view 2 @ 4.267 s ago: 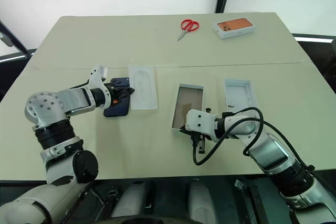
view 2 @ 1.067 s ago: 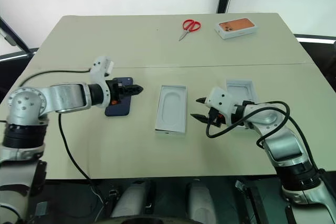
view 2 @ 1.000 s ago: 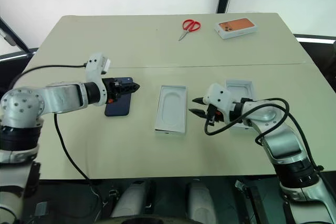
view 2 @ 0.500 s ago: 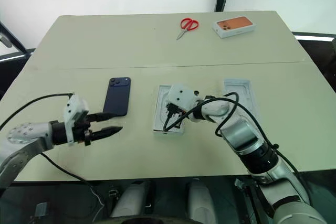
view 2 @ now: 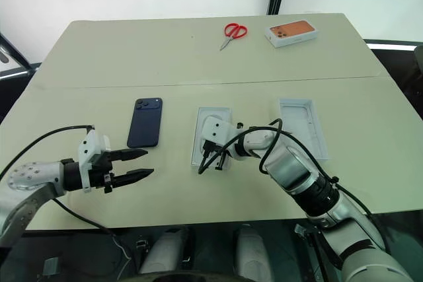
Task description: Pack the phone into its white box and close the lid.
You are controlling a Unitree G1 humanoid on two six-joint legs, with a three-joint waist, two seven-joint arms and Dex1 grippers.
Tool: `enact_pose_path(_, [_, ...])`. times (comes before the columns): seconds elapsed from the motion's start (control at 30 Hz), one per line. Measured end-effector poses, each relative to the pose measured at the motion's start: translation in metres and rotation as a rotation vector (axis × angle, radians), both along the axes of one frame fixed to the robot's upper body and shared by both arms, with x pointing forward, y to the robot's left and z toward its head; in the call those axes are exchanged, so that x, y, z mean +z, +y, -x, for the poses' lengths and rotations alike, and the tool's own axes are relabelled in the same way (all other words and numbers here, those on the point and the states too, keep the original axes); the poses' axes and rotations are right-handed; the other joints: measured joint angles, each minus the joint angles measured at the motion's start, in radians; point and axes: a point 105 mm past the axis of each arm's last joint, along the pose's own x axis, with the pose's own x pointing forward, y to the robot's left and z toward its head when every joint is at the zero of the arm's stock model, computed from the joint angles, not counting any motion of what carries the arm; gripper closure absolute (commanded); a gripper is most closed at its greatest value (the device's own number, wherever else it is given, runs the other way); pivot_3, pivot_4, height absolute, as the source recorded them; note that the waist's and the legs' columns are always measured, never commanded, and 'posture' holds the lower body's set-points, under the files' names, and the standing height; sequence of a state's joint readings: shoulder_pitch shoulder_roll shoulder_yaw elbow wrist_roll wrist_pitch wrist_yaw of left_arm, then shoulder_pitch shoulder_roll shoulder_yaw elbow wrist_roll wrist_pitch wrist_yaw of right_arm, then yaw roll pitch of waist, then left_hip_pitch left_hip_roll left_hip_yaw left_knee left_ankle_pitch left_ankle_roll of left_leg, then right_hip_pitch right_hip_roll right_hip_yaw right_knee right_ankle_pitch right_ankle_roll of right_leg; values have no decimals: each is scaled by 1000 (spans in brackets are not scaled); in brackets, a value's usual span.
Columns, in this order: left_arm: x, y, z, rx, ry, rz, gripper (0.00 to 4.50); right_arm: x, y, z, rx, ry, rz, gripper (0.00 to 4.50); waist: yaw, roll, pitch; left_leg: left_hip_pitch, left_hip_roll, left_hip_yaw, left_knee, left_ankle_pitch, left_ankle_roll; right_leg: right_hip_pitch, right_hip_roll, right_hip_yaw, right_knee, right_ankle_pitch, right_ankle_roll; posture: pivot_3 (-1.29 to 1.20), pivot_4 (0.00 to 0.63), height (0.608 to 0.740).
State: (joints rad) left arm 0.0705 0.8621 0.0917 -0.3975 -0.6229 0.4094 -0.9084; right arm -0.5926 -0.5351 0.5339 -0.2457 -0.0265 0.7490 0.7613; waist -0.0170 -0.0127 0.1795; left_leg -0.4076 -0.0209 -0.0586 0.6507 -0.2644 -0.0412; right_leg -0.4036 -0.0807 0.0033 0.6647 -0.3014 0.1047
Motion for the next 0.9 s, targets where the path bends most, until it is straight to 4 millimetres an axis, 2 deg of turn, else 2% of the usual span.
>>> enact_pose_path(0.17, [1, -6, -1, 10, -5, 31, 1568, 0, 0, -4, 15, -63, 21, 4420, 1, 0, 0, 0, 0, 0, 0, 0, 0, 0, 0, 0, 0, 0, 0, 0, 150, 740])
enact_pose_path(0.33, [1, -10, -5, 29, -14, 31, 1568, 3, -7, 3, 26, -68, -35, 4420, 7, 0, 0, 0, 0, 0, 0, 0, 0, 0, 0, 0, 0, 0, 0, 0, 150, 740])
enact_pose_path(0.43, [8, -10, -24, 121, -62, 38, 1568, 32, -22, 3, 11, -149, -136, 4420, 8, 0, 0, 0, -1, -1, 1, 0, 0, 1, 0, -1, 0, 0, 0, 0, 150, 740])
enact_pose_path(0.5, [10, -8, -34, 172, -76, 21, 1568, 48, -43, -3, -52, -209, -147, 4420, 5, 0, 0, 1, -1, -1, 1, 0, 0, 2, 0, -1, 0, 0, 0, 0, 150, 740])
enact_pose_path(0.57, [8, -9, -39, 200, -71, 10, 1568, 50, -57, -6, -102, -218, -145, 4420, 3, 0, 0, 1, 0, -1, 1, 0, 0, 2, 1, -1, 0, 0, 0, 0, 150, 740])
enact_pose_path(0.63, [5, -10, -46, 229, -59, 5, 1568, 43, -70, -7, -140, -198, -126, 4420, 2, 0, 0, 1, 0, 0, 0, 0, 0, 2, 2, -1, 0, 0, 0, 0, 150, 740])
enact_pose_path(0.73, [5, -17, -50, 227, -53, 3, 2482, 30, -83, -7, -181, -161, -91, 4500, 2, 0, 0, 1, 0, 0, 1, 0, 0, 2, 1, 0, 1, 0, 0, 0, 150, 740])
enact_pose_path(0.87, [1, -18, -56, 264, -14, 24, 4426, 26, -89, -9, -213, -129, -90, 4500, 2, 0, 0, 1, 0, 0, 1, 0, 0, 2, 2, 0, 1, 0, 0, 0, 150, 740])
enact_pose_path(0.9, [-1, -16, -58, 281, -5, 25, 4474, 26, -88, -8, -215, -123, -94, 4500, 2, 0, 0, 1, 0, 0, 1, 0, 0, 2, 2, 0, 1, 0, 0, 0, 150, 740])
